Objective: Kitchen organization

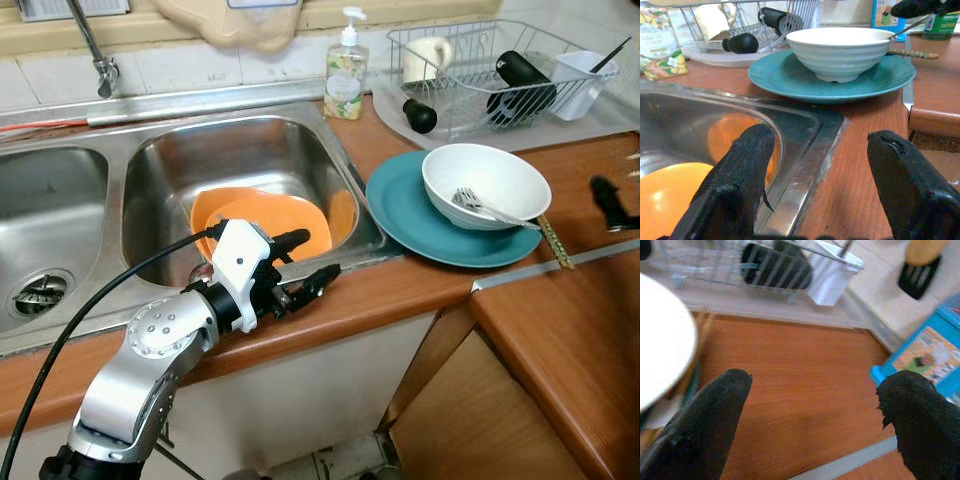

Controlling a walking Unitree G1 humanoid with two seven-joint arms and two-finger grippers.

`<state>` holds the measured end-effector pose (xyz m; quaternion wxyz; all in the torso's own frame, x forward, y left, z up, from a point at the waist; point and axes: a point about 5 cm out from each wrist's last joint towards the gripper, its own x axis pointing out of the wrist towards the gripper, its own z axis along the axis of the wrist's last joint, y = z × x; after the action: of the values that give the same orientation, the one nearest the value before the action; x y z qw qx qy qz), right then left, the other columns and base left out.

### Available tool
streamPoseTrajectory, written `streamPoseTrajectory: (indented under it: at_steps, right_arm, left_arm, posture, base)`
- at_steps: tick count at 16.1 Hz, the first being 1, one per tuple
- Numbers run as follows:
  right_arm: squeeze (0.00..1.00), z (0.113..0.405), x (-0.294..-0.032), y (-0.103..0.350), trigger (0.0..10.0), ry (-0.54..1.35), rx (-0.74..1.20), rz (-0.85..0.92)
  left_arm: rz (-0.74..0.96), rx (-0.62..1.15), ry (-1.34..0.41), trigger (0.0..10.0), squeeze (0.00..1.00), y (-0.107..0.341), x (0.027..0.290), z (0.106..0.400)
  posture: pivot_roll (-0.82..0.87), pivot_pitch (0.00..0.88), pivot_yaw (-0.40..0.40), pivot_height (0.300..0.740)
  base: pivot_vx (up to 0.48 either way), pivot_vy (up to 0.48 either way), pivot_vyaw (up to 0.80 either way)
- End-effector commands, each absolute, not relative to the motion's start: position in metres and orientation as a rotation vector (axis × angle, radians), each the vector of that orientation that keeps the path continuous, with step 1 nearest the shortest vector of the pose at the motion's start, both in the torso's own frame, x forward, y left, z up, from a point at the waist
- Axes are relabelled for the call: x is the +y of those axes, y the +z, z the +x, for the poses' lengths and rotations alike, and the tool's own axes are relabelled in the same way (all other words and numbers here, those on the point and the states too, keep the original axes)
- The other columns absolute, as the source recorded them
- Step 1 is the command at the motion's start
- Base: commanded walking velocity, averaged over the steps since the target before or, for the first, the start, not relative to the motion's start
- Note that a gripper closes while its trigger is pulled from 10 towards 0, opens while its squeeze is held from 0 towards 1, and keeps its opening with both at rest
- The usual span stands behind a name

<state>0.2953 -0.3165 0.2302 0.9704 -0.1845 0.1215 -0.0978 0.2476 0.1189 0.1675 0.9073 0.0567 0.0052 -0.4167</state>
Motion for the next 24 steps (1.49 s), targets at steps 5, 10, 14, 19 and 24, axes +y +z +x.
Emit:
streamPoseTrajectory:
  at_steps: [5,10,14,19,24]
  right_arm:
    - [0.00,0.303,-0.293,0.225,10.0,-0.071,0.240,-0.385]
    - [0.00,0.307,-0.276,0.223,10.0,-0.030,0.228,-0.342]
    - [0.00,0.309,-0.272,0.225,10.0,-0.027,0.240,-0.146]
    - [0.00,0.309,-0.257,0.216,10.0,0.027,0.361,0.026]
    - [0.00,0.316,-0.245,0.216,10.0,0.041,0.391,0.138]
  left_arm:
    - [0.135,0.012,-0.838,10.0,0.00,0.170,0.123,0.248]
    - [0.135,0.011,-0.813,10.0,0.00,0.171,0.125,0.250]
    - [0.134,0.011,-0.804,10.0,0.00,0.171,0.125,0.251]
    - [0.135,0.009,-0.795,10.0,0.00,0.172,0.125,0.252]
    - [0.138,0.006,-0.785,10.0,0.00,0.173,0.127,0.254]
  posture:
    - [-0.08,0.000,-0.013,0.740]
    - [-0.08,0.000,-0.012,0.740]
    - [-0.07,0.000,-0.012,0.740]
    - [-0.07,0.000,-0.012,0.740]
    - [-0.06,0.000,-0.015,0.740]
  base:
    - [0.000,0.000,0.00]
    - [0.000,0.000,0.00]
    - [0.000,0.000,0.00]
    - [0.000,0.000,0.00]
    - [0.000,0.000,0.00]
